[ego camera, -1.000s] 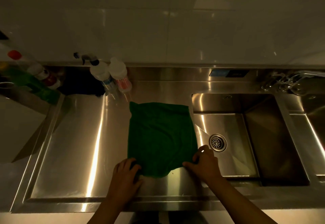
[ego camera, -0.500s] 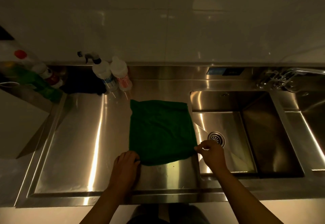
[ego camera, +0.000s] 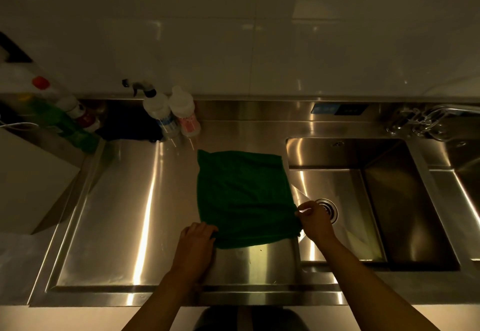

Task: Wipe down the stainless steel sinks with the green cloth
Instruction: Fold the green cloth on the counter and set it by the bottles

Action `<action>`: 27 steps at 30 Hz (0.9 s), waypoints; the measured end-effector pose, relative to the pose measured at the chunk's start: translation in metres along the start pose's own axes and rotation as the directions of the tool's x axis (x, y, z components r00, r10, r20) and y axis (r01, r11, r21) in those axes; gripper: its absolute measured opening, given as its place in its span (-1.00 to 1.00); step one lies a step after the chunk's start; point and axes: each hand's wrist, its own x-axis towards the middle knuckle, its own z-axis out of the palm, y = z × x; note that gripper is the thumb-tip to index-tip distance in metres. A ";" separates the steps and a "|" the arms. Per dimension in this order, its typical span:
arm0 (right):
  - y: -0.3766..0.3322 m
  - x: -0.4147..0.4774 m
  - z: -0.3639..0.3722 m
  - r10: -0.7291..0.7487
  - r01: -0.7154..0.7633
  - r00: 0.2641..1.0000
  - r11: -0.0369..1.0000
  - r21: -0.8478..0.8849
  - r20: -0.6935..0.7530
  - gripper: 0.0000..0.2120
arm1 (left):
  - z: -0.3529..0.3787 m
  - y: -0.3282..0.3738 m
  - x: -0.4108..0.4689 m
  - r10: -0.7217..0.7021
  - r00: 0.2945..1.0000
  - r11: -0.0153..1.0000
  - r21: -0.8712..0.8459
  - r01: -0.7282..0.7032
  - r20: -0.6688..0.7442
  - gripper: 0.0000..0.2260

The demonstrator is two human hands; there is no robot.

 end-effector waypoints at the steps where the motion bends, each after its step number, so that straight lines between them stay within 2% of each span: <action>1: 0.003 -0.001 0.000 0.029 -0.029 0.999 1.000 0.011 0.026 -0.79 | 0.002 -0.003 -0.001 -0.008 1.000 1.000 0.010 0.008 0.028 -0.82; 4: 0.009 -0.011 -0.003 0.048 -0.055 0.993 0.996 0.067 0.108 -0.61 | 0.007 -0.011 -0.006 0.012 0.994 0.999 0.046 -0.017 0.105 -0.80; 7: 0.014 -0.018 -0.001 0.037 -0.042 0.993 0.998 0.037 0.112 -0.51 | 0.009 -0.013 -0.010 0.031 0.988 0.994 0.098 -0.046 0.150 -0.72; 10: 0.016 -0.021 0.000 0.038 -0.038 0.993 0.999 -0.003 0.114 -0.54 | 0.007 -0.007 -0.010 0.019 0.988 0.988 0.146 -0.042 0.154 -0.74; 13: 0.014 -0.022 0.000 0.043 -0.030 0.987 0.996 -0.084 0.152 -0.60 | 0.006 -0.004 -0.008 0.042 0.989 0.969 0.237 -0.075 0.141 -0.63; 16: 0.013 -0.023 -0.001 0.066 -0.043 0.987 0.986 -0.158 0.148 -0.64 | 0.006 -0.006 -0.008 0.075 0.990 0.953 0.283 -0.106 0.118 -0.64; 22: 0.016 -0.030 -0.006 0.158 -0.128 0.969 0.979 -0.159 0.192 -0.62 | -0.008 -0.015 -0.012 0.136 0.983 0.913 0.368 -0.173 0.125 -0.64; 24: 0.020 -0.033 -0.009 0.196 -0.157 0.950 0.973 -0.172 0.243 -0.63 | -0.014 -0.022 -0.018 0.166 0.977 0.898 0.388 -0.207 0.136 -0.73; 26: 0.024 -0.037 -0.011 0.213 -0.150 0.941 0.960 -0.237 0.264 -0.65 | -0.018 -0.029 -0.029 0.204 0.968 0.890 0.384 -0.246 0.147 -0.94; 27: 0.026 -0.038 -0.010 0.208 -0.124 0.937 0.949 -0.290 0.280 -0.64 | -0.020 -0.033 -0.036 0.210 0.963 0.891 0.373 -0.259 0.169 -0.95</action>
